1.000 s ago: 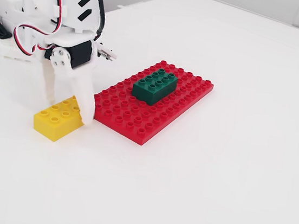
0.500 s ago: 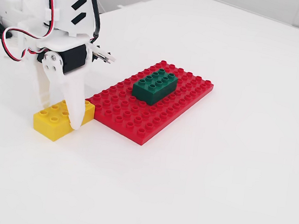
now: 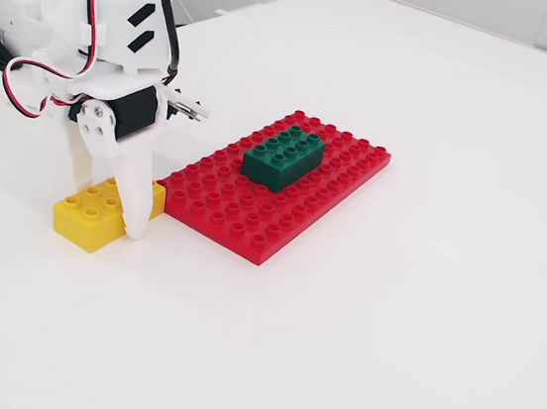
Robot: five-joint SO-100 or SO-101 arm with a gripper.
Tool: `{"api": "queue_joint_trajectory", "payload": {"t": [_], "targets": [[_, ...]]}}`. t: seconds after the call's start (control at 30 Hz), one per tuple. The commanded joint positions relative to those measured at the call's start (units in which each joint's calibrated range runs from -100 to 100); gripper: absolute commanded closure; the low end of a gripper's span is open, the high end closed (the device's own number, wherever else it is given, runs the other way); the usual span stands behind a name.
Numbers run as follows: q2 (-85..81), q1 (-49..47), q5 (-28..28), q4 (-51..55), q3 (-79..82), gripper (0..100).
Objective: Put yellow lego brick onto the green one
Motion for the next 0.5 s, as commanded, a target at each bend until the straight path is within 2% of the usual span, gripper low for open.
{"api": "queue_joint_trajectory", "payload": {"t": [0.0,0.33,0.47], "targets": [[-0.68,-0.12,0.16,-0.21,0.04,80],[-0.68,-0.12,-0.25,-0.29,-0.32,80],[-0.68,-0.12,-0.25,-0.29,-0.32,86]]}}
